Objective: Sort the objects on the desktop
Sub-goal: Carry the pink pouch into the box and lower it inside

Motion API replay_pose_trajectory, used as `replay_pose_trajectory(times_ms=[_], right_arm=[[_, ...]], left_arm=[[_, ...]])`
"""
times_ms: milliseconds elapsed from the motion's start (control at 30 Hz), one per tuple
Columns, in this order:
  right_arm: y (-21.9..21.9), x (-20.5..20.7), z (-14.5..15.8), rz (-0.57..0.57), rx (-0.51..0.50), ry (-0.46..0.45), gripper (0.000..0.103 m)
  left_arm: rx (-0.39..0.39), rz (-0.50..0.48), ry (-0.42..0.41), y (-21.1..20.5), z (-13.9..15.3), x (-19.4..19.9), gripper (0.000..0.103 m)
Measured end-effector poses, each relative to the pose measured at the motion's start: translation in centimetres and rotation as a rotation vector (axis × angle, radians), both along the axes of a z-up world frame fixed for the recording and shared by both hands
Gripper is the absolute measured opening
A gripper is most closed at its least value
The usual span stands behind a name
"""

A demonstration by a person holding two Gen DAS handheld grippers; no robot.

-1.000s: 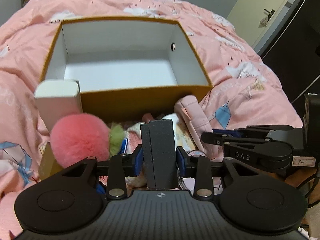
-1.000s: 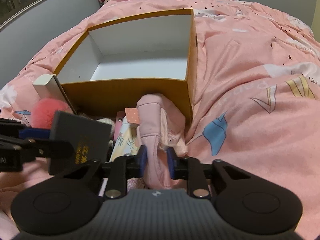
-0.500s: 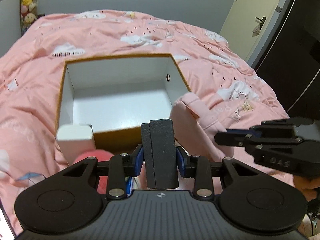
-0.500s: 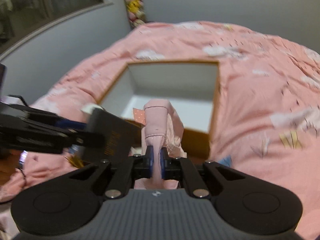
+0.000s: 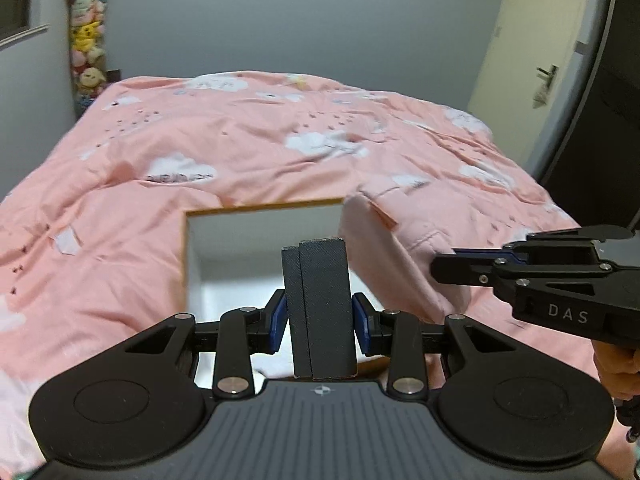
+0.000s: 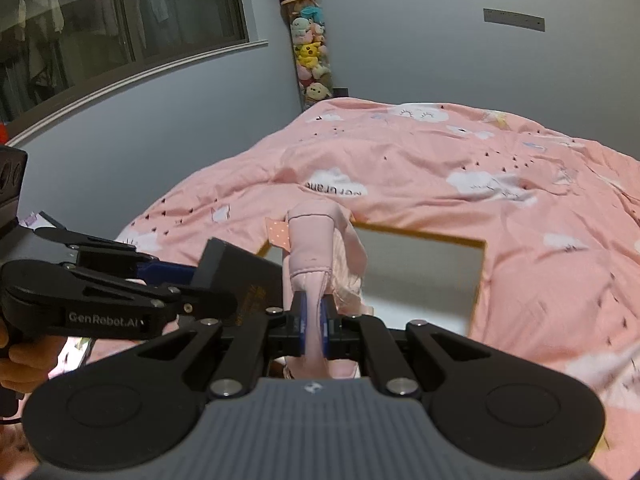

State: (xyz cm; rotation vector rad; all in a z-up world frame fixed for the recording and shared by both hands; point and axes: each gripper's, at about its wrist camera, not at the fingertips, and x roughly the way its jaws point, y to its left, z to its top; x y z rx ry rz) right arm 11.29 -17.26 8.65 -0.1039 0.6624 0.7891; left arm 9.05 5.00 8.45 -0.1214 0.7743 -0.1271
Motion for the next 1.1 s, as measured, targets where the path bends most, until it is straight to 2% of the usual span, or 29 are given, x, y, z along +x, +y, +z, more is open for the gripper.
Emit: replay_pose_trajectory(times_ms=[100,300,467,833,1100], right_arm=[[1.6,2.6,-1.1,-0.008,0.001,0.029,0.007],[5.3,6.8,-5.2,-0.036,-0.038,0.14,0.007],[7.2,8.3,-7.8,-0.033,-0.059,0.206,0.007],[9.2,9.9,-11.3,-0.005,-0.064,0.295,0.007],[9.0,10.7,-12.7,-0.003,-0.046,0.369,0.007]], left_arm=[[-0.007,0.035,0.048,1.6,-0.9,2.2,0.039],[0.021,0.08,0.137,3.5,-4.2,5.3,0.039],[0.034,0.101,0.209,4.5,-6.9,6.7,0.039],[0.08,0.091,0.305,4.7,-10.0,8.6,0.039],[0.166,0.071,0.361,3.9,-11.5,8.9,0.04]])
